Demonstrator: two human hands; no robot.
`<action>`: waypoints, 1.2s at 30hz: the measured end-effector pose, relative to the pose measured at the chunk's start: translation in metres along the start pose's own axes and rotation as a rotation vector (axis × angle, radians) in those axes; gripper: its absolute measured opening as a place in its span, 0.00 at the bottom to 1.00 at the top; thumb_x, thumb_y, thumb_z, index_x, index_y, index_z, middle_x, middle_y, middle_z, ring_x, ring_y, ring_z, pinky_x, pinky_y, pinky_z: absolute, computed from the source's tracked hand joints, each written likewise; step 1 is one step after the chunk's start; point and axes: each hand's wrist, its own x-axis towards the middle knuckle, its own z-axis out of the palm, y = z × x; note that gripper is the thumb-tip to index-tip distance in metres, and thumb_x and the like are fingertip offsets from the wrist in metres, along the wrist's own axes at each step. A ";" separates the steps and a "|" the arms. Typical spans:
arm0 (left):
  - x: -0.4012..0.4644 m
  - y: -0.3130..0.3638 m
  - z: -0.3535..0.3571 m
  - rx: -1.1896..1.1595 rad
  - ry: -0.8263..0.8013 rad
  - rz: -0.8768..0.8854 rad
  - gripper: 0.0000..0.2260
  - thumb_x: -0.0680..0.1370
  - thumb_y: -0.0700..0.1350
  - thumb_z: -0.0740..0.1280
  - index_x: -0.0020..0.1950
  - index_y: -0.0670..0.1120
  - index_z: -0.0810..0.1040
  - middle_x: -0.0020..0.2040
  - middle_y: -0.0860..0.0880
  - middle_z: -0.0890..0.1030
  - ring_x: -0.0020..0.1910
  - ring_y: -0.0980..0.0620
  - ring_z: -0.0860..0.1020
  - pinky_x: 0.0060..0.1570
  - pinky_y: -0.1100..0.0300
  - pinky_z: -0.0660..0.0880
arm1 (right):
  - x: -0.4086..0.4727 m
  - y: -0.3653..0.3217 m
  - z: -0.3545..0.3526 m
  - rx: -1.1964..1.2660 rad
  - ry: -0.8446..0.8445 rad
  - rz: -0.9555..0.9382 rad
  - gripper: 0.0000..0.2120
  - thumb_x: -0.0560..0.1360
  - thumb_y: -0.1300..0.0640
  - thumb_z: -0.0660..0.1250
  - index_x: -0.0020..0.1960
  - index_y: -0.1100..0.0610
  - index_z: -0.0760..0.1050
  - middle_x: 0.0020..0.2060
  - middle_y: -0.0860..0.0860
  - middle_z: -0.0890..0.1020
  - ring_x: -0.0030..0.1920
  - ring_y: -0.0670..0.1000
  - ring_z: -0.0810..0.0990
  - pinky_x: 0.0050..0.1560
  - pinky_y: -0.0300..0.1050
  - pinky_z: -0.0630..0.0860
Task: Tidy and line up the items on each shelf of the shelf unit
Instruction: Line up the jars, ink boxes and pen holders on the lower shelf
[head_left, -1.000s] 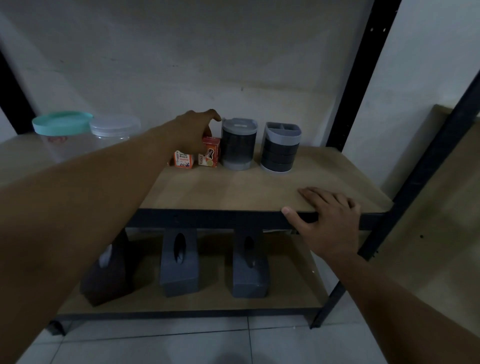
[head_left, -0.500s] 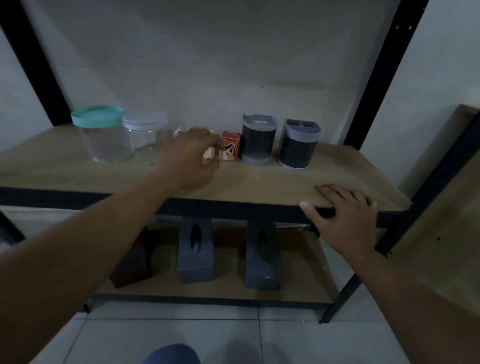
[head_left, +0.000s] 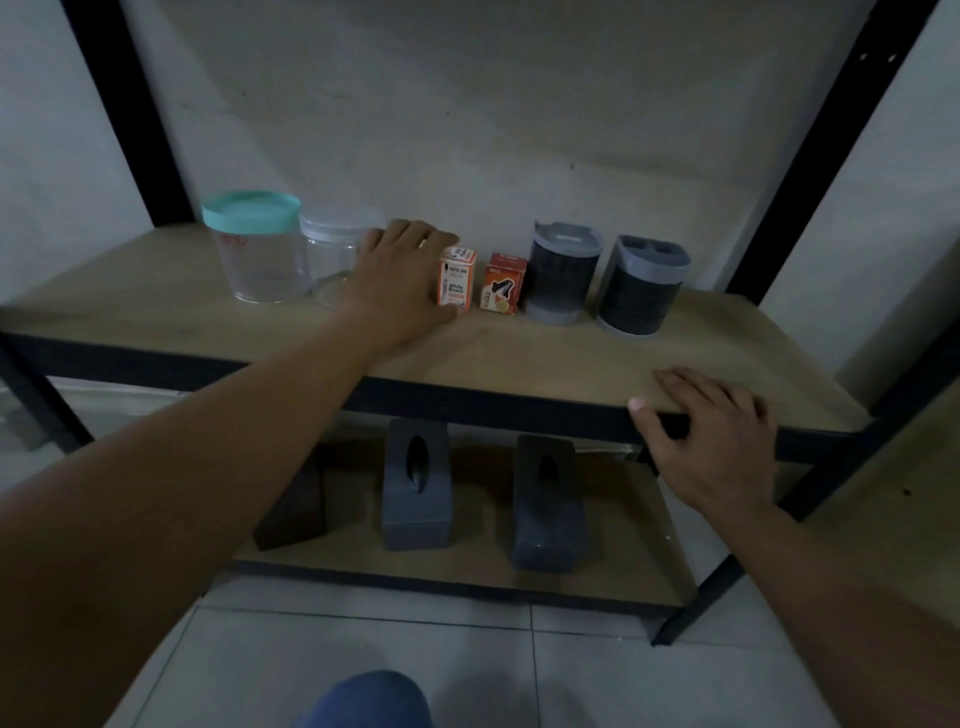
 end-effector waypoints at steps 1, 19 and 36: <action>-0.001 0.000 0.003 0.000 0.008 0.001 0.34 0.71 0.57 0.74 0.74 0.47 0.69 0.69 0.44 0.73 0.70 0.43 0.67 0.69 0.46 0.62 | 0.000 -0.007 0.000 0.005 -0.006 -0.010 0.38 0.76 0.25 0.45 0.73 0.47 0.73 0.71 0.48 0.76 0.68 0.56 0.71 0.70 0.60 0.63; 0.001 -0.009 0.020 0.023 0.042 0.082 0.33 0.72 0.56 0.73 0.74 0.47 0.70 0.71 0.45 0.73 0.71 0.44 0.68 0.72 0.46 0.60 | 0.003 -0.125 0.025 0.018 0.044 -0.173 0.36 0.76 0.23 0.49 0.69 0.45 0.75 0.67 0.44 0.78 0.64 0.51 0.74 0.61 0.52 0.69; 0.032 -0.007 0.022 0.104 0.066 0.101 0.20 0.73 0.54 0.74 0.63 0.48 0.79 0.60 0.47 0.80 0.60 0.44 0.75 0.61 0.48 0.64 | 0.003 -0.126 0.028 0.031 0.109 -0.163 0.37 0.74 0.21 0.51 0.67 0.45 0.78 0.65 0.43 0.80 0.63 0.50 0.75 0.60 0.52 0.67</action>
